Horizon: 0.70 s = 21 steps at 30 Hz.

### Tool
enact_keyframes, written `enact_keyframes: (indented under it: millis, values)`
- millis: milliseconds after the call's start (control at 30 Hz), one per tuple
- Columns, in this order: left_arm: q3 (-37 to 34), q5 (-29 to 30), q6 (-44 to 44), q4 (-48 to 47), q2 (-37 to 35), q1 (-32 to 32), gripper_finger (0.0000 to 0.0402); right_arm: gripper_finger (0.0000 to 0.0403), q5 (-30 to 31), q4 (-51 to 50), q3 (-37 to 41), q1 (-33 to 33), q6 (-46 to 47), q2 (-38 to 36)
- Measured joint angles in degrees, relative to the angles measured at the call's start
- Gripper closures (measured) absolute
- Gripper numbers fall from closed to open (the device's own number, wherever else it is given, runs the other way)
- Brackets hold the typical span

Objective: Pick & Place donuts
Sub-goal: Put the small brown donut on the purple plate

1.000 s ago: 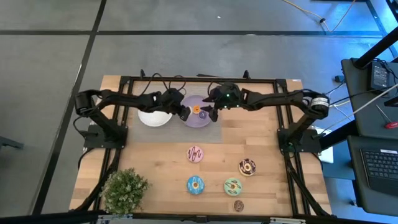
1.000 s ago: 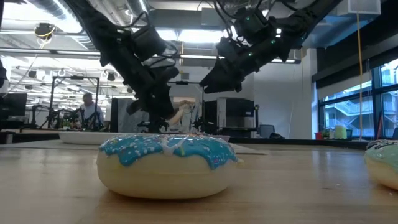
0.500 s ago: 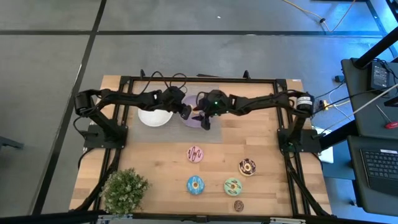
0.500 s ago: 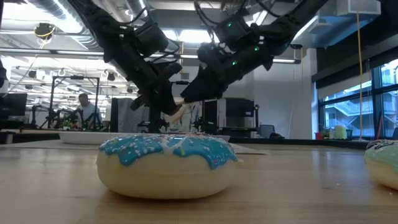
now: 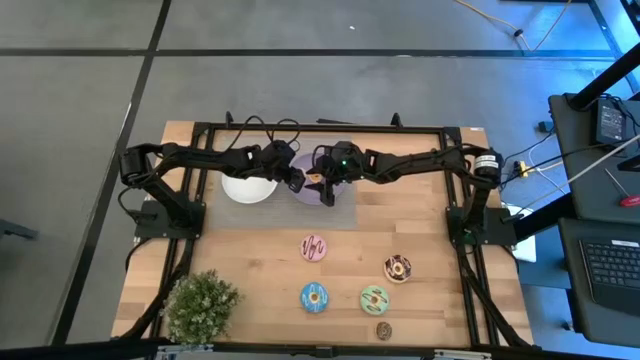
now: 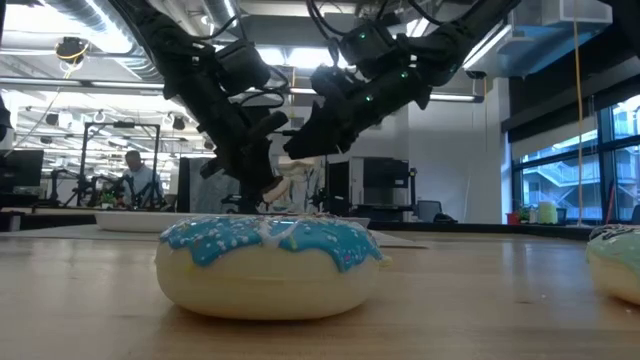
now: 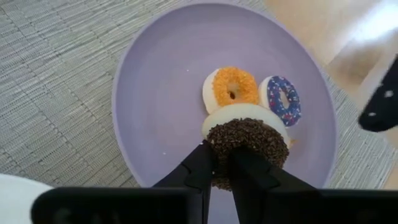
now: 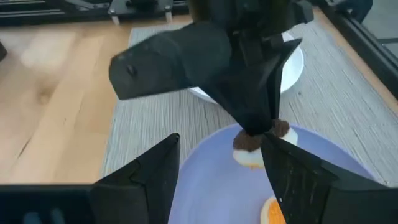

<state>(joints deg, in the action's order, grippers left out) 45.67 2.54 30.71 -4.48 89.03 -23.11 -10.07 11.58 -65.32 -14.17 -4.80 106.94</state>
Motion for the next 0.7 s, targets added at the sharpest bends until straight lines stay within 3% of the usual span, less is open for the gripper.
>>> enact_keyframes:
  millis: [300,700]
  values:
    - [0.0,-1.02,0.3,-0.06,0.0,0.02,0.0332,0.0177,0.0,0.26,0.02,0.02,0.66,1.39]
    - [0.0,-0.97,2.81,-0.8,0.0,0.01,0.0272,0.0177,-0.02,0.45,0.02,0.02,1.53,1.68]
